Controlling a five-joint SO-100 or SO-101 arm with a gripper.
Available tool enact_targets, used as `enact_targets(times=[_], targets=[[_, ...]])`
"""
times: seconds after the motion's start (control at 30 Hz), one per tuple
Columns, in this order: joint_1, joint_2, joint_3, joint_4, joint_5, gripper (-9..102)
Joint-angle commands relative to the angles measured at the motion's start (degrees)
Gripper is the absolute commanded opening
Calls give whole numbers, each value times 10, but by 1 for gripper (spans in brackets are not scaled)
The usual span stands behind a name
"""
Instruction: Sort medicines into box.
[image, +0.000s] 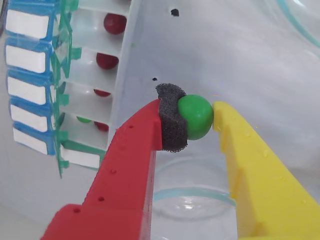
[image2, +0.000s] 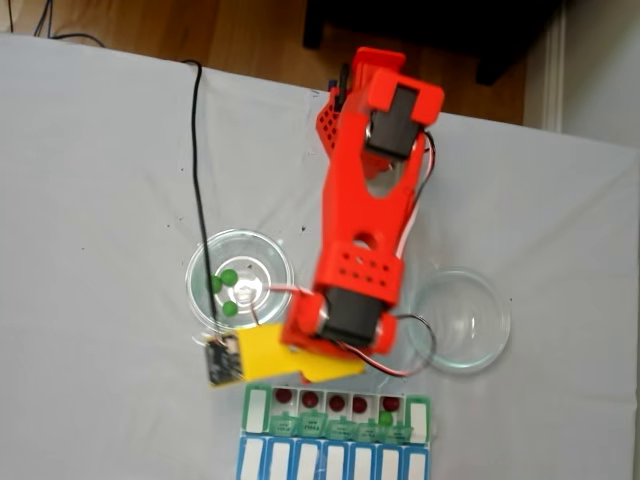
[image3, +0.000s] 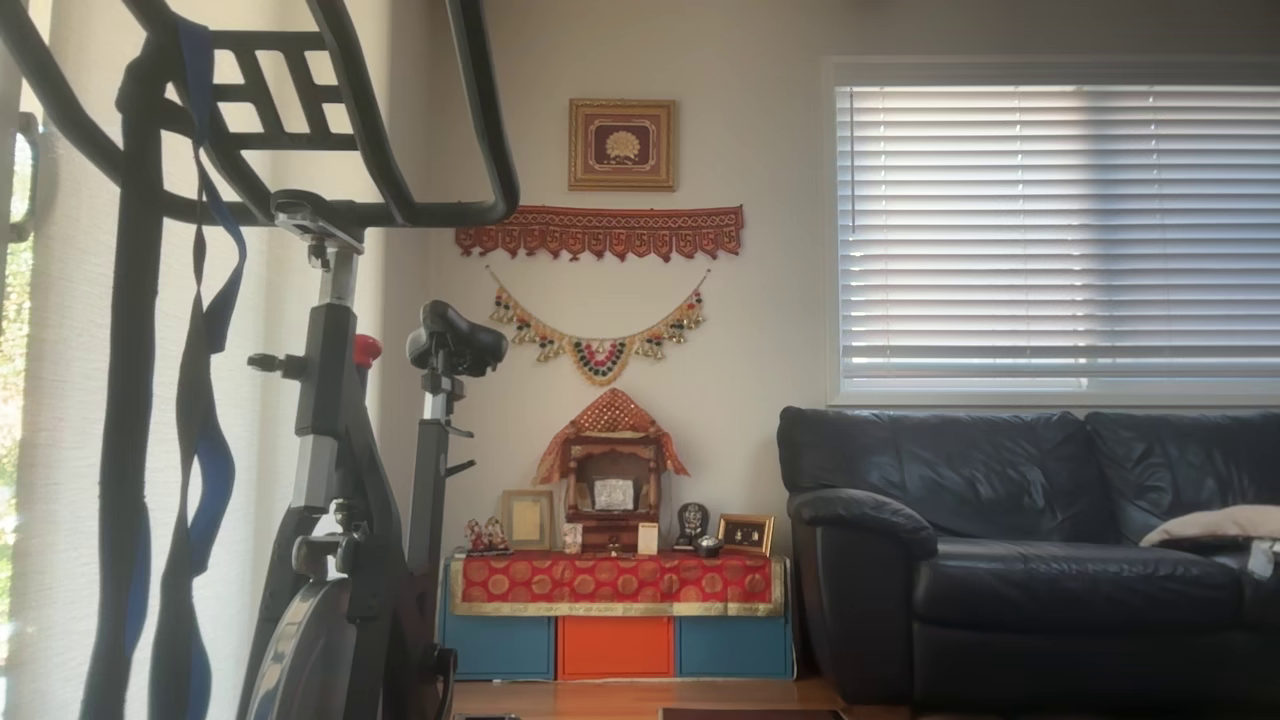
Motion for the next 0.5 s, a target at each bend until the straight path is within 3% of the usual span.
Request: enact_targets(times=[0.0, 0.47], targets=[[-33, 9, -51, -4, 20, 1], [-72, -58, -64, -44, 65, 1]])
